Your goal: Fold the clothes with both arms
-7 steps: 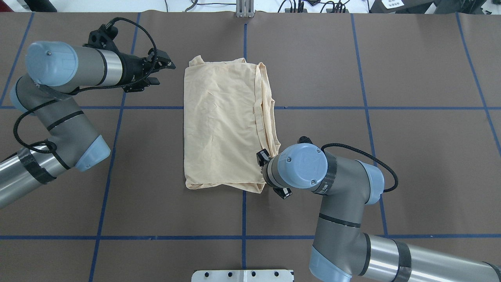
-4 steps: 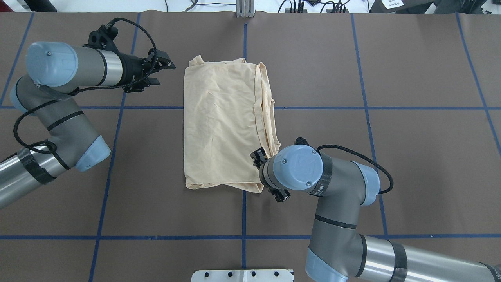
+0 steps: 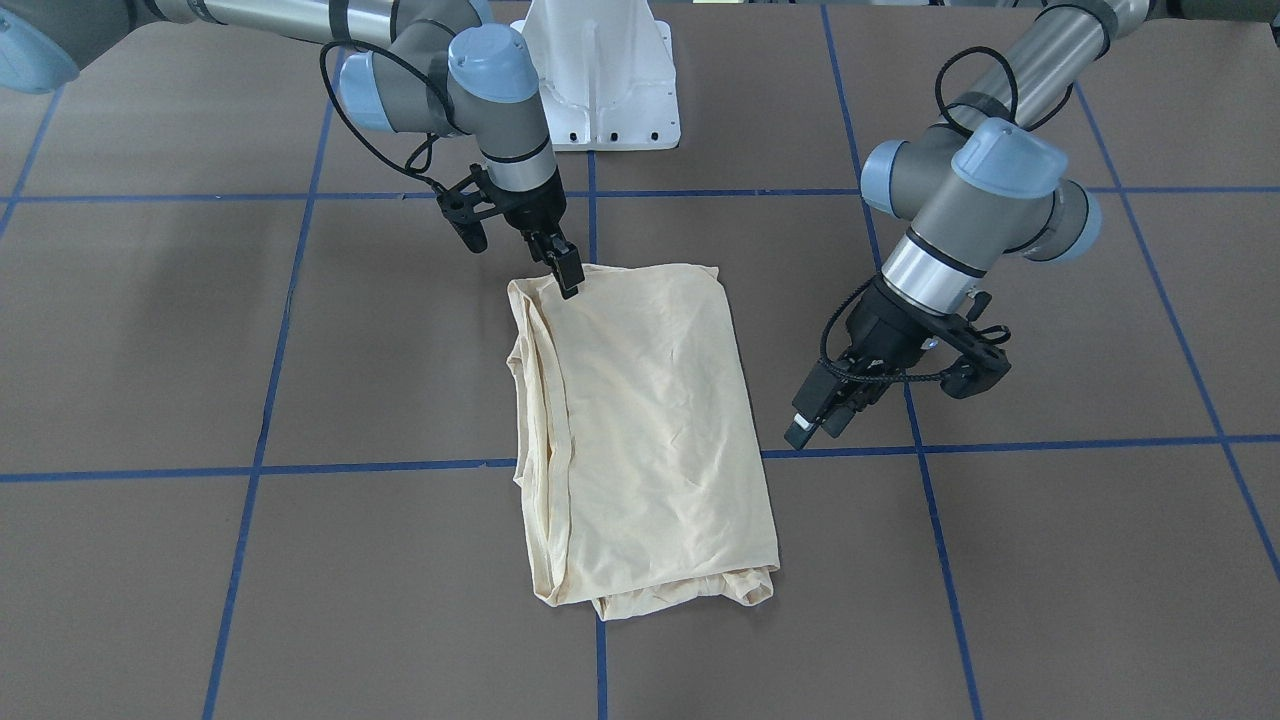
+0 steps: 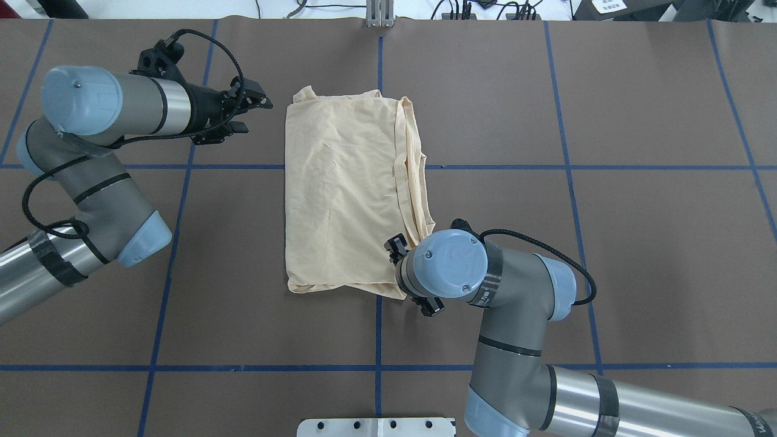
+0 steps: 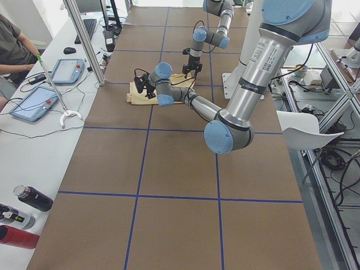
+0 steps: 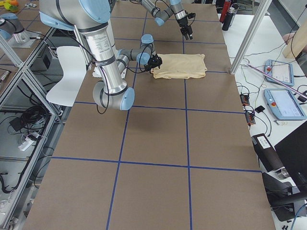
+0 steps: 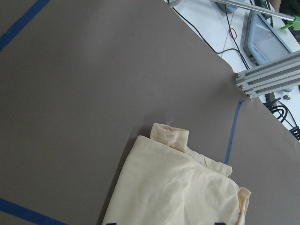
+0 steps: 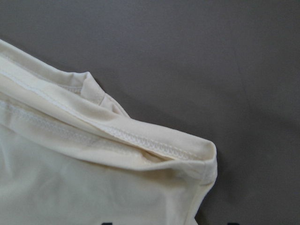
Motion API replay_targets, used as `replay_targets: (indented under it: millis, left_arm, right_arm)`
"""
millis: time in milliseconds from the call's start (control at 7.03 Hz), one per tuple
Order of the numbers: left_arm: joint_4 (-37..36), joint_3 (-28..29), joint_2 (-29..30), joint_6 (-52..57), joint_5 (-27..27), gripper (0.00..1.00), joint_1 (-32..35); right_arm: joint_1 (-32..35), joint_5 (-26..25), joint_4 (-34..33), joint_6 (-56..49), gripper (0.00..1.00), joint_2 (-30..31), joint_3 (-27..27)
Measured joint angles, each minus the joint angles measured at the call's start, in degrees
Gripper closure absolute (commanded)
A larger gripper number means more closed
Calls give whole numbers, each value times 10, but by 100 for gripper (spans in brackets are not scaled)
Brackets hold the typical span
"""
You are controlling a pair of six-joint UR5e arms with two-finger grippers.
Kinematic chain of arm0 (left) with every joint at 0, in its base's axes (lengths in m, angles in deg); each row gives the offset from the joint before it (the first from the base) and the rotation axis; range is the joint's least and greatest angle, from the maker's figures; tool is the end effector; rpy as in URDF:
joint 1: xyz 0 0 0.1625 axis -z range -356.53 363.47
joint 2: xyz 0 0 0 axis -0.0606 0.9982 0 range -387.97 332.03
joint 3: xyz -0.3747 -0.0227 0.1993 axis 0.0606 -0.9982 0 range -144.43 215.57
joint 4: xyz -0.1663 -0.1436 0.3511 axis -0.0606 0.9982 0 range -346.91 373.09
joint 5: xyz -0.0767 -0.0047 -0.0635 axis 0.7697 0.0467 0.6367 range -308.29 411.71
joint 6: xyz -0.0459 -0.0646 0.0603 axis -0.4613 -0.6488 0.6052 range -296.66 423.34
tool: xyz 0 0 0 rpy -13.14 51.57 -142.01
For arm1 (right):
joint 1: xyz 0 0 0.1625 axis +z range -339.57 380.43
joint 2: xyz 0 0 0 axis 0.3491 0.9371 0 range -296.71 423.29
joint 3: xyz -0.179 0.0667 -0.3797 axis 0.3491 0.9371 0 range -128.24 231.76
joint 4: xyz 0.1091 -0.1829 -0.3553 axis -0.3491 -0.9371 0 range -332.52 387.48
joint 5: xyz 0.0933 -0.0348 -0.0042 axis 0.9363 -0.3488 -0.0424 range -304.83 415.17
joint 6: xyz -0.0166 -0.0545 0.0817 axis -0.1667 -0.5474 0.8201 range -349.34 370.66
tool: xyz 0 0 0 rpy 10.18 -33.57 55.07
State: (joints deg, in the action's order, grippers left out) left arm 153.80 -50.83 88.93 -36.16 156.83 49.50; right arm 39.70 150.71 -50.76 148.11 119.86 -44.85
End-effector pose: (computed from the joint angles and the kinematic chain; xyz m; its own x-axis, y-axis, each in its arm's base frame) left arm 0.3896 -0.5583 0.3171 0.1028 -0.3359 -0.9363 0.5451 0.8064 -0.2295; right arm -0.5954 -0.3392 0.2478 0.2055 0.8486 0.4875 -0.6037 0.5020 -0.6194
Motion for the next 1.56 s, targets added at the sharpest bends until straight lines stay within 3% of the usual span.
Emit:
replay_targets:
  millis: [569, 711, 995, 1564]
  left_arm:
    - [0, -1, -1, -4, 0, 25, -1]
    - [0, -1, -1, -4, 0, 25, -2]
    - [0, -1, 0, -4, 0, 25, -2]
    - [0, -1, 0, -5, 1, 25, -2]
  right_arm:
    - [2, 0, 0, 0, 30, -7, 16]
    - [2, 0, -1, 0, 46, -8, 17]
    - [2, 0, -1, 0, 100, -8, 18]
    - [2, 1, -1, 0, 100, -8, 16]
